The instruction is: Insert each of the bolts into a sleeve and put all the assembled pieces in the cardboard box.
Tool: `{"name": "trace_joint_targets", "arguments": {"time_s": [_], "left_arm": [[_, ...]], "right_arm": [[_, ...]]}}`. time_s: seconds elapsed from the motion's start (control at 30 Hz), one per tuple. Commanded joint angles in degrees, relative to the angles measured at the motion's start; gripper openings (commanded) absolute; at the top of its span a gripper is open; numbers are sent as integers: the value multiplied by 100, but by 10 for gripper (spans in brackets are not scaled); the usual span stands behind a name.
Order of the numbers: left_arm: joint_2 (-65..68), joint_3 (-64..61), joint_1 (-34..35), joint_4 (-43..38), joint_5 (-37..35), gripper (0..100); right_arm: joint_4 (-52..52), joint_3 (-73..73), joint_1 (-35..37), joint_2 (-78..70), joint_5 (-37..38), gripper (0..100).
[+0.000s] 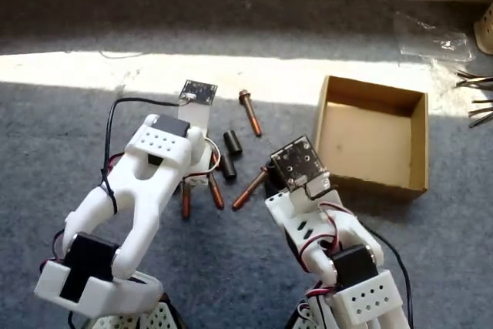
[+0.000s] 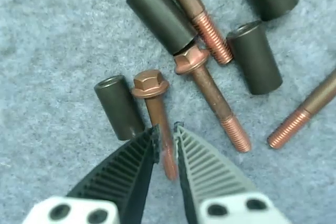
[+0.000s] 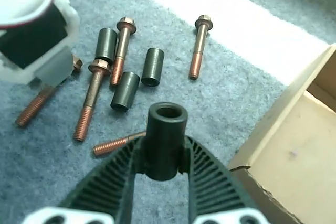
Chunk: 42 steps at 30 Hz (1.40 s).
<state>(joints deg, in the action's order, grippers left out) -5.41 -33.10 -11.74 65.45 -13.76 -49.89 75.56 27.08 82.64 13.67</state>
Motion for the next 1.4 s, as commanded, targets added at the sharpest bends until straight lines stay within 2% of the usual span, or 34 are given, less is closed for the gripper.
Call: {"name": "trace_joint_targets", "arguments": {"time_s": [0.0, 0.1, 0.43, 0.6, 0.97, 1.3, 1.37], "left_arm": [[268, 303, -75, 35, -105, 60], [453, 312, 22, -70, -352, 60], [514, 286, 207, -422, -378, 63], [523, 277, 207, -413, -387, 136], [567, 224, 488, -677, -404, 136], [1226, 505, 479, -730, -413, 136], [1244, 532, 479, -677, -413, 104]], "right_arm": [[171, 48, -57, 347, -53, 5], [180, 189, -57, 585, -44, 5], [154, 505, -48, 1174, -26, 5], [145, 505, -48, 1174, -26, 5], [145, 505, -48, 1174, -26, 5], [145, 505, -48, 1209, -26, 5], [145, 505, -48, 1209, -26, 5]]}}
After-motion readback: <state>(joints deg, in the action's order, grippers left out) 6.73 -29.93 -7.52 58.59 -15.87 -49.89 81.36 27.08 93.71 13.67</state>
